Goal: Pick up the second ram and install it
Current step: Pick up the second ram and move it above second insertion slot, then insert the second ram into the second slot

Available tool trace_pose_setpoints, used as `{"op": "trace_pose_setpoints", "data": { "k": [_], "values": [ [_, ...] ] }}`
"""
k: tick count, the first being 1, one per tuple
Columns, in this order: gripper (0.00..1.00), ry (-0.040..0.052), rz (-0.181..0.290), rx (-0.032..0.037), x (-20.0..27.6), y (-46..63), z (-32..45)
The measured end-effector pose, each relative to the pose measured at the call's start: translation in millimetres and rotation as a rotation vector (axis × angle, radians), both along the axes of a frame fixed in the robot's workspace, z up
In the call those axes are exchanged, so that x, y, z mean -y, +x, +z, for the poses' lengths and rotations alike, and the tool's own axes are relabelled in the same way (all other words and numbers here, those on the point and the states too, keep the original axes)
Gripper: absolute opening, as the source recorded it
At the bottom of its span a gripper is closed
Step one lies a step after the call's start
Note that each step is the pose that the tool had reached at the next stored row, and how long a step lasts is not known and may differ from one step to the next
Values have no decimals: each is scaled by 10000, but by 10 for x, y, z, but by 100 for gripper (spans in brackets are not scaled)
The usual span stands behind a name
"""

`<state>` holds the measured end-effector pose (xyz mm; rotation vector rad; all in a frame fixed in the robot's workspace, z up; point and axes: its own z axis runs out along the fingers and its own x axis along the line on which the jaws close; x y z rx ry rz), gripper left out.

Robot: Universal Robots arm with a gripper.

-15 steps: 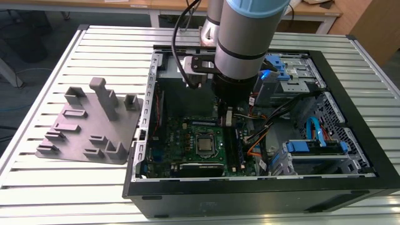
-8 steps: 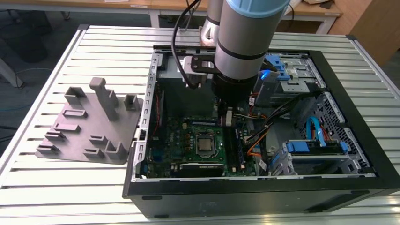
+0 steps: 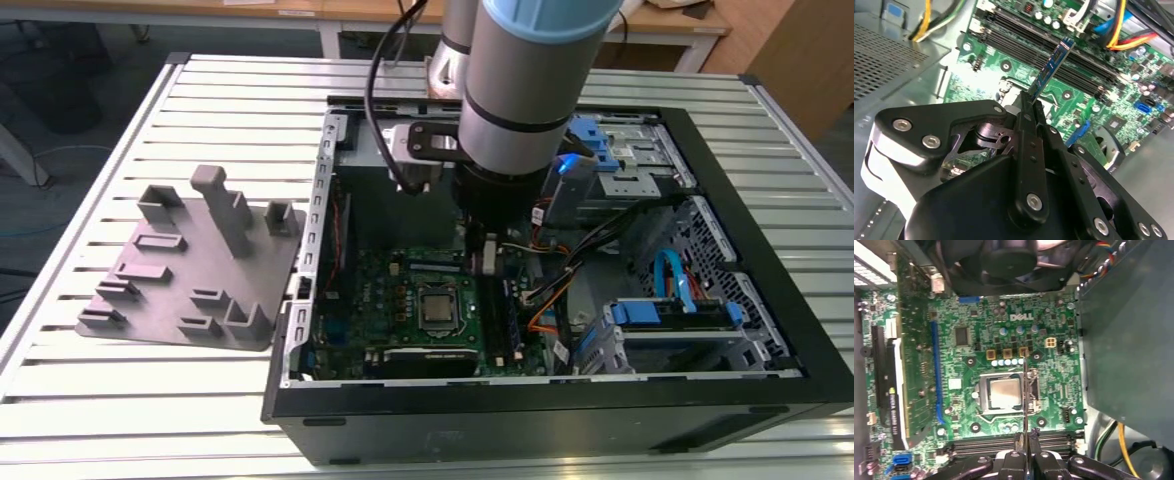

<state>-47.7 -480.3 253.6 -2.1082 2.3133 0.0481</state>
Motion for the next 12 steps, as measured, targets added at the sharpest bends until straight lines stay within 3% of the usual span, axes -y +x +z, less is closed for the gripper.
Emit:
{"op": "trace_pose_setpoints", "data": {
  "k": [3, 12],
  "values": [
    [11, -3, 1, 0, 50, 0, 0],
    [11, -2, 0, 0, 52, 0, 0]
  ]
}}
